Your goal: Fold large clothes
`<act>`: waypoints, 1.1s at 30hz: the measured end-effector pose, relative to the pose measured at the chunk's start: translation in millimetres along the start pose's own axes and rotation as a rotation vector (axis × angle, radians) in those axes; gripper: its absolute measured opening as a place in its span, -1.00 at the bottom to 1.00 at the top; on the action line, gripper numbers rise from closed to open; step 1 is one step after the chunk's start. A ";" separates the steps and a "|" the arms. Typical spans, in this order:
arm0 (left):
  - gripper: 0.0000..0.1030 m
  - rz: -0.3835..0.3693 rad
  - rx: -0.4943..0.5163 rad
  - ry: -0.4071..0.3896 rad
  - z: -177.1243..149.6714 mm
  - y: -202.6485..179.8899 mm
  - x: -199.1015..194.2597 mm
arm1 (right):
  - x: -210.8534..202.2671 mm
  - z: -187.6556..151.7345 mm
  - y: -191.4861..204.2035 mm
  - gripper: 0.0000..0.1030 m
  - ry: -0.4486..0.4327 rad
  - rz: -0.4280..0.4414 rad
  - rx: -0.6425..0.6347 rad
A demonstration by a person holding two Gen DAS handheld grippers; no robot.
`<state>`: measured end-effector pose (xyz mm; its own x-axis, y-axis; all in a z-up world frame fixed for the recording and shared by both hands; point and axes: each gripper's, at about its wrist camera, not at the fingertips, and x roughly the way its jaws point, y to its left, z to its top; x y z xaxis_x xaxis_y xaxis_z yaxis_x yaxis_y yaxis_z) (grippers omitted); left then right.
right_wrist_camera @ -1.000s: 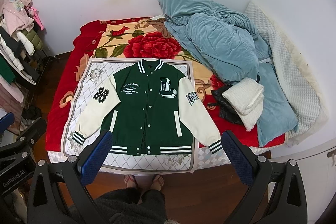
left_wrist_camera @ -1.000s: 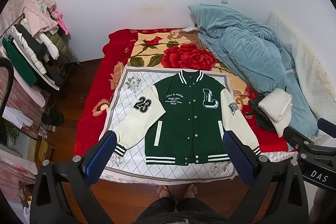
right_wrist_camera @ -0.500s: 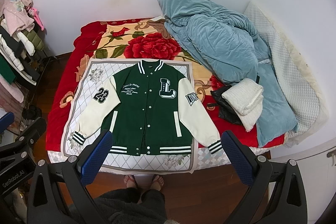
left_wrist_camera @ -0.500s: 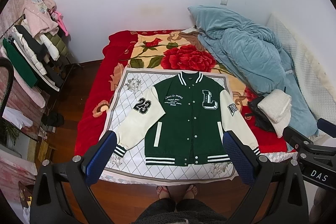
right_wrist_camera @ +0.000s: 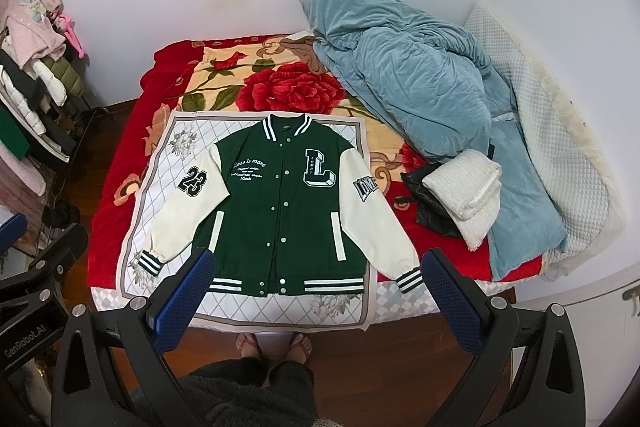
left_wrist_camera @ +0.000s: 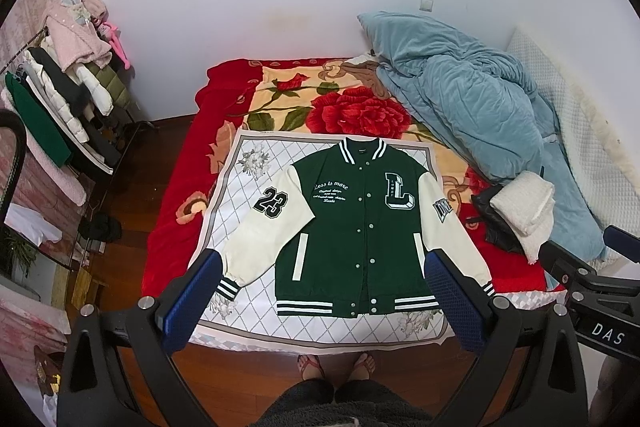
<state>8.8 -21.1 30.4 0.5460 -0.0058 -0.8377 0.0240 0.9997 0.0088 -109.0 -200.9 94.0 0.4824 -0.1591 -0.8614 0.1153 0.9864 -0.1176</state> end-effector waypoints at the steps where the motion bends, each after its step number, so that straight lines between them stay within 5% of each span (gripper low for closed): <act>1: 1.00 0.001 0.000 -0.001 2.0 -1.5 -0.9 | 0.3 0.4 -0.3 1.00 0.000 0.000 -0.001; 24: 1.00 0.002 0.005 -0.011 9.1 -8.7 -2.0 | 0.0 25.1 1.2 1.00 0.022 -0.005 0.020; 31: 1.00 0.108 0.064 -0.060 6.6 -4.4 65.7 | 73.8 13.9 -29.3 1.00 0.068 0.041 0.224; 33: 1.00 0.118 0.079 -0.053 5.8 1.3 96.8 | 106.0 2.6 -53.4 0.82 0.091 0.042 0.339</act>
<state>66.6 -20.5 -47.5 0.5926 0.1083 -0.7981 0.0213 0.9885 0.1500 -61.7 -270.5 10.2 0.4154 -0.0997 -0.9042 0.3862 0.9193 0.0761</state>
